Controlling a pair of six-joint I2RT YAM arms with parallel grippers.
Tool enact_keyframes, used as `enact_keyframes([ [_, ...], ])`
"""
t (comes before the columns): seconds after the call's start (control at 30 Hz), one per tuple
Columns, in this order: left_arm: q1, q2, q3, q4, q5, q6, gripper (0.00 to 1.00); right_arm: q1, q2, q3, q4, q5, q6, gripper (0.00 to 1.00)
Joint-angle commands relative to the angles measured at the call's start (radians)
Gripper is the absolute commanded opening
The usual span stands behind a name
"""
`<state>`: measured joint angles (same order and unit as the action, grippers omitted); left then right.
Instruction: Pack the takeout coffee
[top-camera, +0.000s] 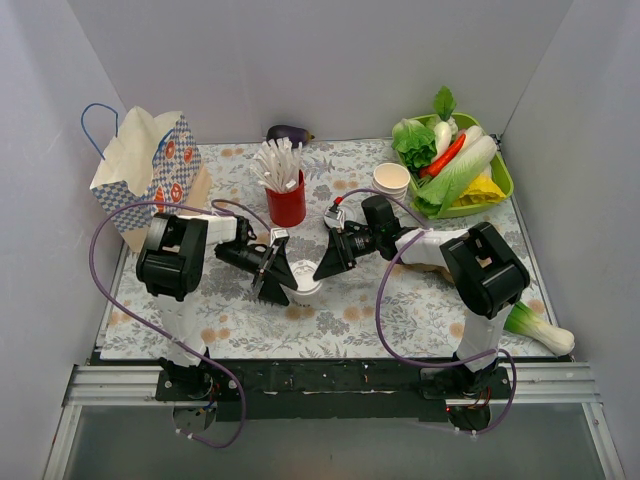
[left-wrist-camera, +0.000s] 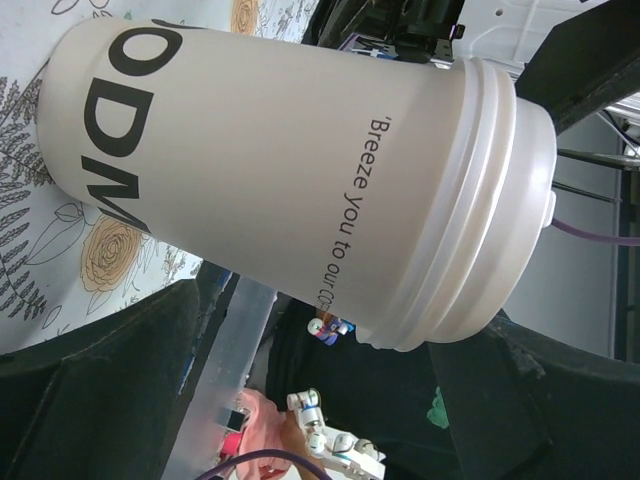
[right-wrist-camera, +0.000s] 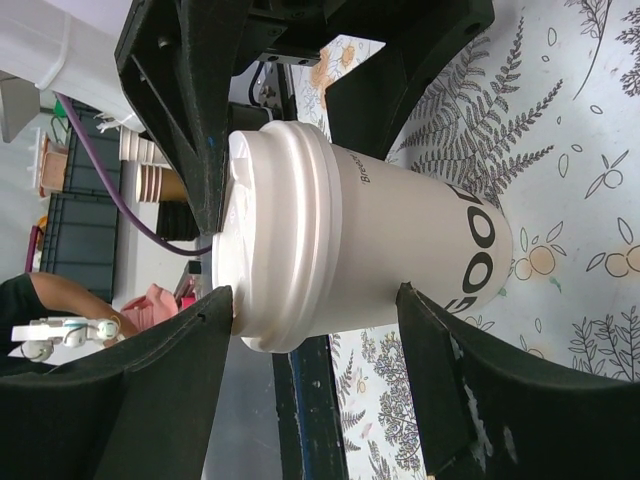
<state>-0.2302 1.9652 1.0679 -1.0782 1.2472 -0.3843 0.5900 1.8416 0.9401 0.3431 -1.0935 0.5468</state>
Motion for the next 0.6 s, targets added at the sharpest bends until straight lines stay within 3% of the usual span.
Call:
enact_keyframes([
  [0.0,0.008,0.047,-0.013,0.095,-0.166,0.032,0.92,0.007,0.041,0.019,-0.027,0.024,-0.056,0.72],
  [0.27,0.017,0.064,0.007,0.078,-0.154,0.047,0.90,0.005,0.031,0.040,-0.032,0.015,-0.088,0.71],
  [0.57,0.017,0.017,0.024,0.256,-0.408,-0.133,0.87,0.005,-0.016,0.026,-0.090,0.052,-0.176,0.70],
])
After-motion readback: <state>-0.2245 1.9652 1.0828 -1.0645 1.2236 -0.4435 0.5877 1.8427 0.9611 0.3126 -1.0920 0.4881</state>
